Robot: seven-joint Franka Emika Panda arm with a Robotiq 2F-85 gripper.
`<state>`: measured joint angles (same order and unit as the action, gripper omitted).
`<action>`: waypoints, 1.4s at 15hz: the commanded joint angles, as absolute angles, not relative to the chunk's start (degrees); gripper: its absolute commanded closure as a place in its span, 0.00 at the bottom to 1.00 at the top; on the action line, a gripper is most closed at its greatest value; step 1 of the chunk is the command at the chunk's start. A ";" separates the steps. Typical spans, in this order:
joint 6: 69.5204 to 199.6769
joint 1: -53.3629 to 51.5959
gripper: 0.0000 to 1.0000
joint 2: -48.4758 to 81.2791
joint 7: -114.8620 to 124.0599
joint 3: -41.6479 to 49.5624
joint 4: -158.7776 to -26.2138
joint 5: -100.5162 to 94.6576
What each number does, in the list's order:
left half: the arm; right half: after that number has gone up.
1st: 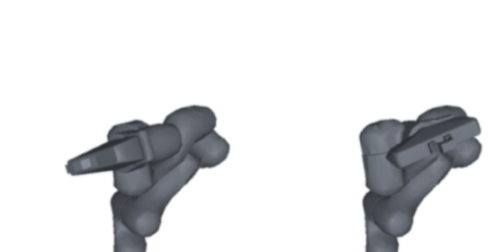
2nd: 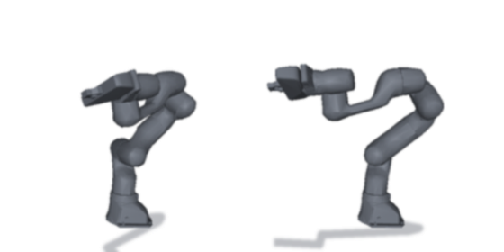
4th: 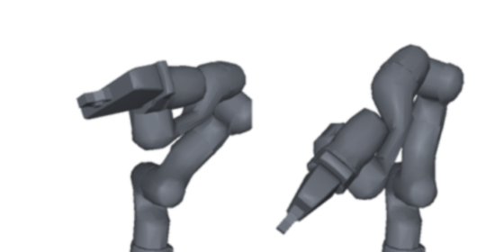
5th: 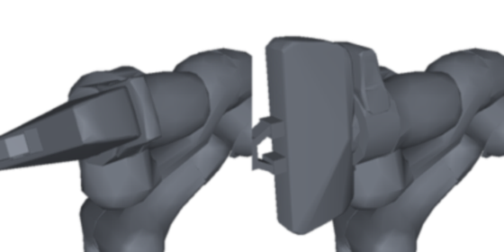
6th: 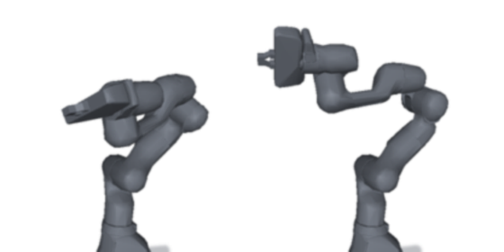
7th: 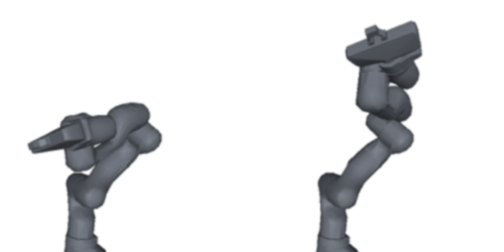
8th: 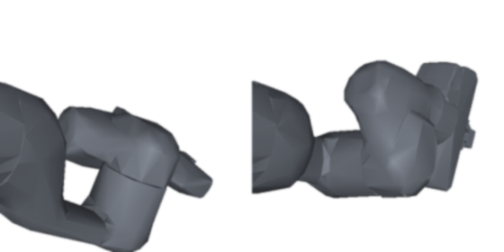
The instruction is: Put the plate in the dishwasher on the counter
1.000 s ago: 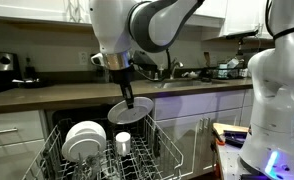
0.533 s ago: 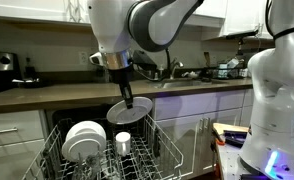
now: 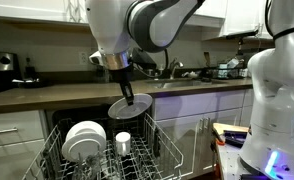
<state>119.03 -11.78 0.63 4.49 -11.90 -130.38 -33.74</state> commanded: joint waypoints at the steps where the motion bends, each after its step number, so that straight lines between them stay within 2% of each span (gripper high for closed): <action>1: 112.50 -12.88 0.93 -1.19 7.98 -12.80 -127.92 -39.21; 8: 108.37 -13.27 0.93 -0.33 11.13 -13.33 -125.28 -50.32; 21: 113.56 -9.16 0.93 0.18 14.90 -7.90 -125.36 -65.42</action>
<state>111.86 -10.79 0.11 13.37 -8.80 -126.34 -61.59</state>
